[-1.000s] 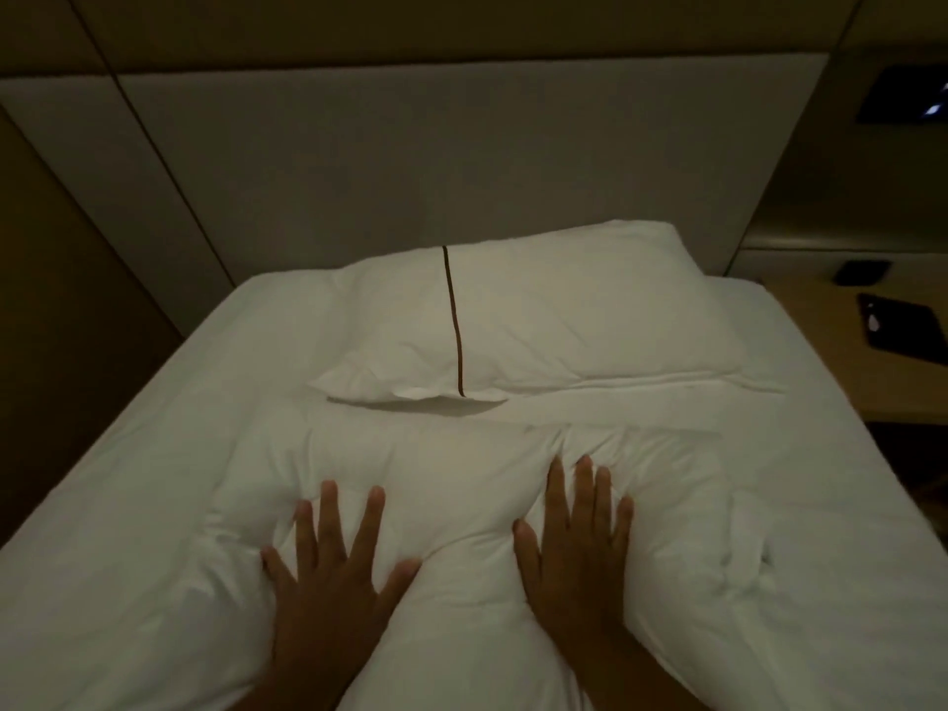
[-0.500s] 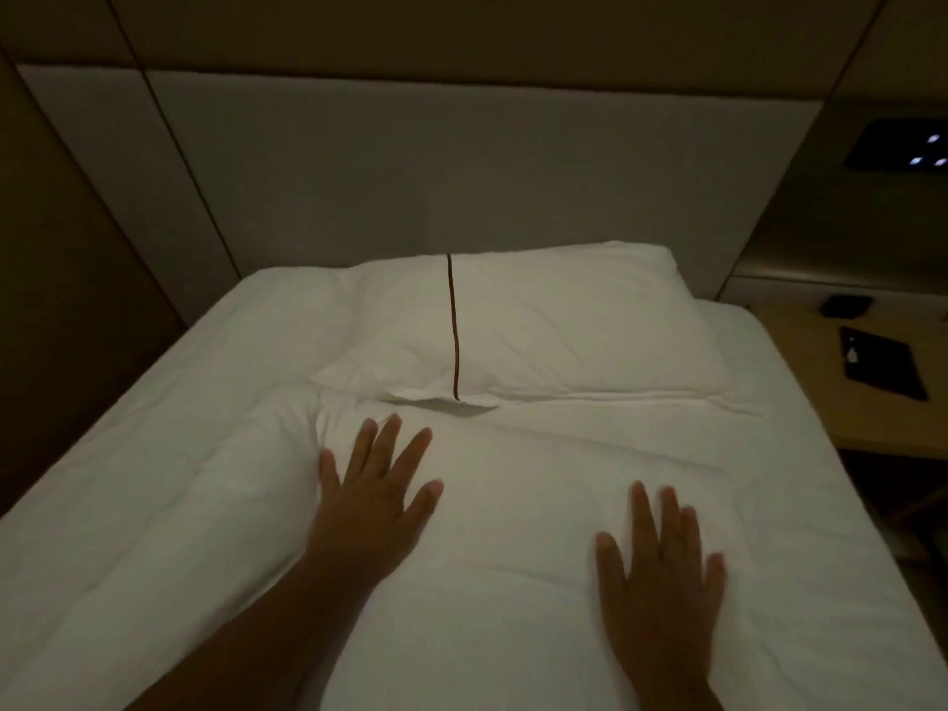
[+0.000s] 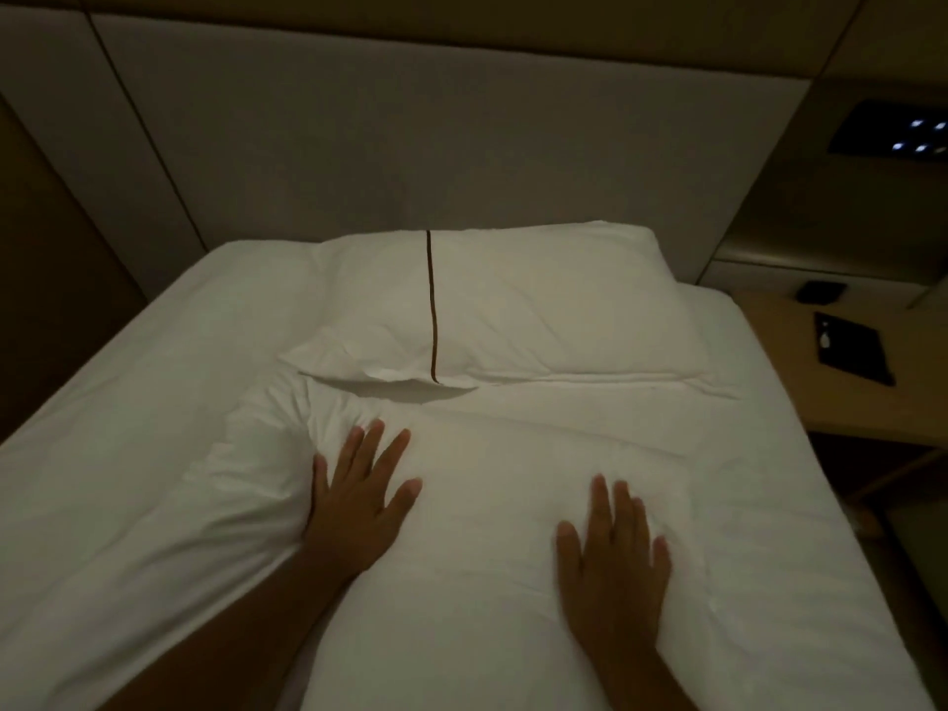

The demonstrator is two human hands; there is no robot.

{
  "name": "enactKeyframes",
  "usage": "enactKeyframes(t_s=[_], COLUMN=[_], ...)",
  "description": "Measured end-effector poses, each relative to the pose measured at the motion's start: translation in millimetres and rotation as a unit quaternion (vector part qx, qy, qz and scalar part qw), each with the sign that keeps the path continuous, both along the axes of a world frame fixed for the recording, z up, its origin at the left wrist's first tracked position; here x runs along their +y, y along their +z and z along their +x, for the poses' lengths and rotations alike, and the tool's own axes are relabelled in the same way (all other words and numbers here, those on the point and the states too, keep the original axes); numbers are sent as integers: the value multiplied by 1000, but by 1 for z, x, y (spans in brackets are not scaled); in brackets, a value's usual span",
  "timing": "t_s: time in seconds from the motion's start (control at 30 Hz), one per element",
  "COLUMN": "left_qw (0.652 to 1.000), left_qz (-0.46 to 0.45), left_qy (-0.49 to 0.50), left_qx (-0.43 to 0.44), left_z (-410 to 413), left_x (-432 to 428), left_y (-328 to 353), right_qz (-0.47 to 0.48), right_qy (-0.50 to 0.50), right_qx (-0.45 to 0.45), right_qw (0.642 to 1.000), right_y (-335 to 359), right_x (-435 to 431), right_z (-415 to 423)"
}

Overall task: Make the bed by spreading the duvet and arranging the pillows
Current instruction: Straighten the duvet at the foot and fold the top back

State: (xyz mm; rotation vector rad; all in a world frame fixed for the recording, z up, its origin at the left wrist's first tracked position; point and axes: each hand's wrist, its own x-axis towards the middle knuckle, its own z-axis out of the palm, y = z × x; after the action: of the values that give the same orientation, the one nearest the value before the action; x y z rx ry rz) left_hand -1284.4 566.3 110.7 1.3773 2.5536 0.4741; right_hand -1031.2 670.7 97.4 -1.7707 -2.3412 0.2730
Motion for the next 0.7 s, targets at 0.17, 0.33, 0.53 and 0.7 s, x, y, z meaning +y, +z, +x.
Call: enactKeyframes(t_s=[0.17,0.33,0.53,0.7], left_qw=[972,992,992,984], left_qz=[-117,-112,73,118], left_qy=[-168,28,91,126], left_qx=[116,42,-46,-31], left_z=[-58,-76,-49,-46], left_x=[-49,-126,-159,-154], left_y=[59,44,-16,-34], right_qz=[-26,22,67,68], right_qy=[60,43,57,71], right_qx=[-110,-62,29,34], right_qw=[992,997,996,995], right_y=[19,16,-11,-20], right_x=[13,2,0,14], right_z=[27,20,11,0])
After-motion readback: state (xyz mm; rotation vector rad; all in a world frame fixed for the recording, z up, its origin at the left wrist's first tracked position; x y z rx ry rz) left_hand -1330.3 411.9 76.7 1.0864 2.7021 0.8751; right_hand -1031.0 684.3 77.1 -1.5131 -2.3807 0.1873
